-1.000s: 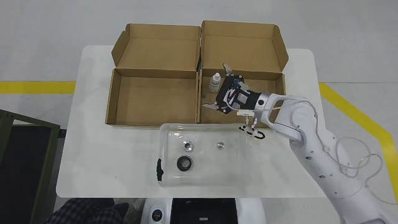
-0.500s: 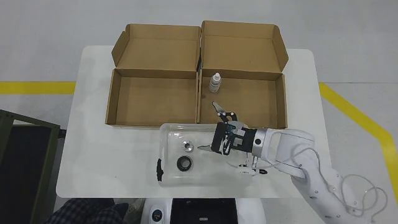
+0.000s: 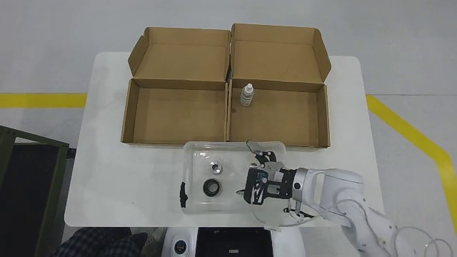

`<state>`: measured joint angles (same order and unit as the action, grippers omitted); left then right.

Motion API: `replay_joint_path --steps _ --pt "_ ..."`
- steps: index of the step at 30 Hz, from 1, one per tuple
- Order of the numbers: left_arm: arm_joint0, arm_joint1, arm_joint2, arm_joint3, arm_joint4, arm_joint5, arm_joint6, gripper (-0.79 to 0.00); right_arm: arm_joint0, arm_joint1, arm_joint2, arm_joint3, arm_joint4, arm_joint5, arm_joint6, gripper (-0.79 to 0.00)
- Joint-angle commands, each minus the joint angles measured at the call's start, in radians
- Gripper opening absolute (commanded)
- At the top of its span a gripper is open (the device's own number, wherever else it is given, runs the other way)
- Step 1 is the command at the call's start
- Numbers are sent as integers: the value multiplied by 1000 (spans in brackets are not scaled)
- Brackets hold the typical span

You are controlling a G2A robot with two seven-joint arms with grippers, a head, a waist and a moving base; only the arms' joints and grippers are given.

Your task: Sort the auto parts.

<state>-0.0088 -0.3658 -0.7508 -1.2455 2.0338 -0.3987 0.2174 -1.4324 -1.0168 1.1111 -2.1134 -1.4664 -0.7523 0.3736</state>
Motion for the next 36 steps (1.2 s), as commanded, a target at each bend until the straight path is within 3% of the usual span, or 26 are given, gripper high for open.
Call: replay_joint_path --steps 1,13,18,26,30,33,36 --pt "0 0 0 0 0 0 0 0 -10 2 -3 -1 -18 -2 4 0" --pt "0 0 0 0 0 0 0 0 -45 8 2 40 -52 9 8 0" --pt "0 0 0 0 0 0 0 0 -37 9 0 42 -89 22 35 -148" --pt "0 0 0 0 0 0 0 0 -10 5 -33 60 -151 38 83 -203" --pt "0 0 0 0 0 0 0 0 12 1 -53 73 -178 51 112 -262" --pt "0 0 0 0 0 0 0 0 25 -2 -71 82 -189 49 130 -388" --pt "0 0 0 0 0 0 0 0 36 -6 -87 93 -193 46 144 -403"
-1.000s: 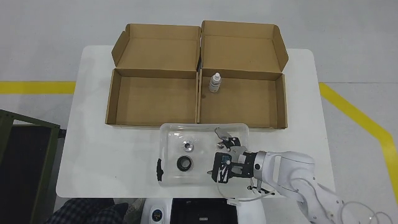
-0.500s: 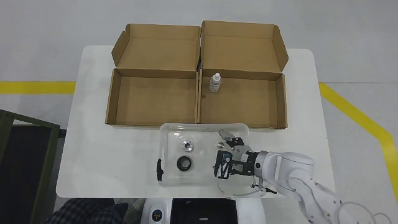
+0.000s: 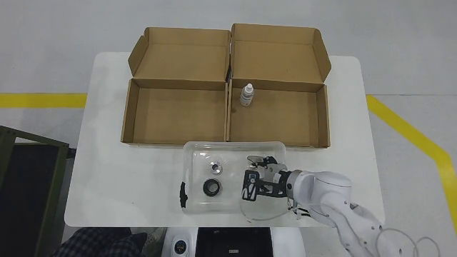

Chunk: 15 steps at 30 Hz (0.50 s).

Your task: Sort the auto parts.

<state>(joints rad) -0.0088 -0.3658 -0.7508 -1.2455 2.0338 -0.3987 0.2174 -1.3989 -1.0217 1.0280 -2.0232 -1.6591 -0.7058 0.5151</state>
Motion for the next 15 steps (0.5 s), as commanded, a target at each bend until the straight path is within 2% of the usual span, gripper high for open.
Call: replay_joint_path --steps 1,4,8,12,13,15 --pt "0 0 0 0 0 0 0 0 6 -2 -9 8 -1 -2 8 -403" --pt "0 0 0 0 0 0 0 0 13 -5 -21 20 -2 -2 18 -419" --pt "0 0 0 0 0 0 0 0 22 -7 -30 27 -8 1 31 -486" --pt "0 0 0 0 0 0 0 0 27 -9 -35 28 -16 10 35 -760" --pt "0 0 0 0 0 0 0 0 28 -10 -36 26 -17 9 34 -785" --pt "0 0 0 0 0 0 0 0 28 -10 -37 20 -18 7 33 -785"
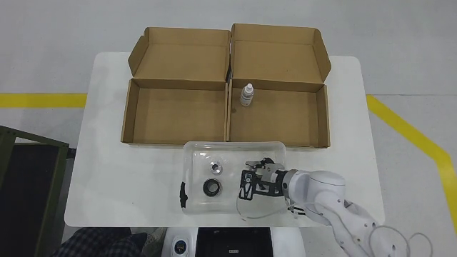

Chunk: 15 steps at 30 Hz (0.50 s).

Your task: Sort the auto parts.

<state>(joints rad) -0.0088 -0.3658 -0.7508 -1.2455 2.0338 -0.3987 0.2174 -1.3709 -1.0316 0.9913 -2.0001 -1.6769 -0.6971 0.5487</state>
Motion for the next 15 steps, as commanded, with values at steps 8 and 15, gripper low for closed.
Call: replay_joint_path --steps 8,15 --pt "0 0 0 0 0 0 0 0 -15 2 12 -65 16 -9 -33 -785" --pt "0 0 0 0 0 0 0 0 -35 4 36 -111 62 1 -106 -785"
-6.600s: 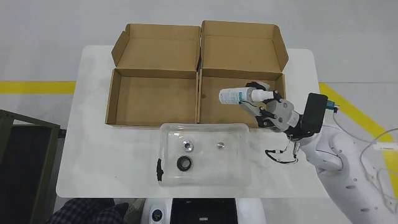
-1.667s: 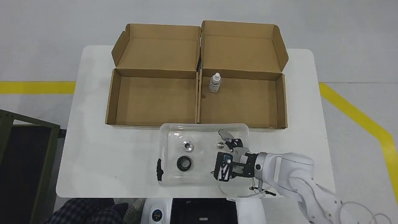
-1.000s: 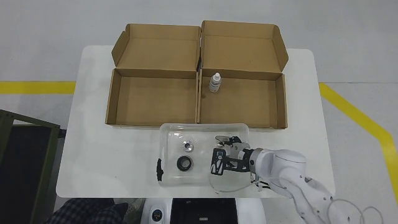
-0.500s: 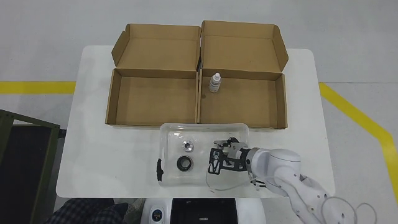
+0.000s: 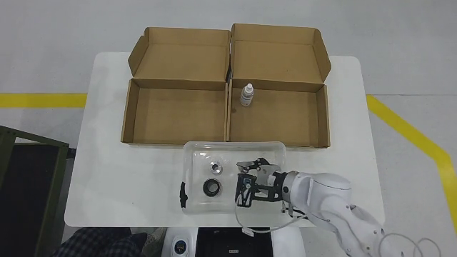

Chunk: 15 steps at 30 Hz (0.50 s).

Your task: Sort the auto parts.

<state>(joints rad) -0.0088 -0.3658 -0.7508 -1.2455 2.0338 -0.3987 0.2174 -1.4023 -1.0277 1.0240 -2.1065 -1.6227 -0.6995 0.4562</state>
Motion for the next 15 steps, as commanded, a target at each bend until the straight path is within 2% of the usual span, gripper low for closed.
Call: replay_joint_path --steps 1,9,15 --pt "0 0 0 0 0 0 0 0 -7 1 9 -10 16 4 -29 -785" --pt "0 0 0 0 0 0 0 0 -31 6 58 -53 78 16 -161 -785" --pt "0 0 0 0 0 0 0 0 -40 8 125 -75 178 33 -263 -785"
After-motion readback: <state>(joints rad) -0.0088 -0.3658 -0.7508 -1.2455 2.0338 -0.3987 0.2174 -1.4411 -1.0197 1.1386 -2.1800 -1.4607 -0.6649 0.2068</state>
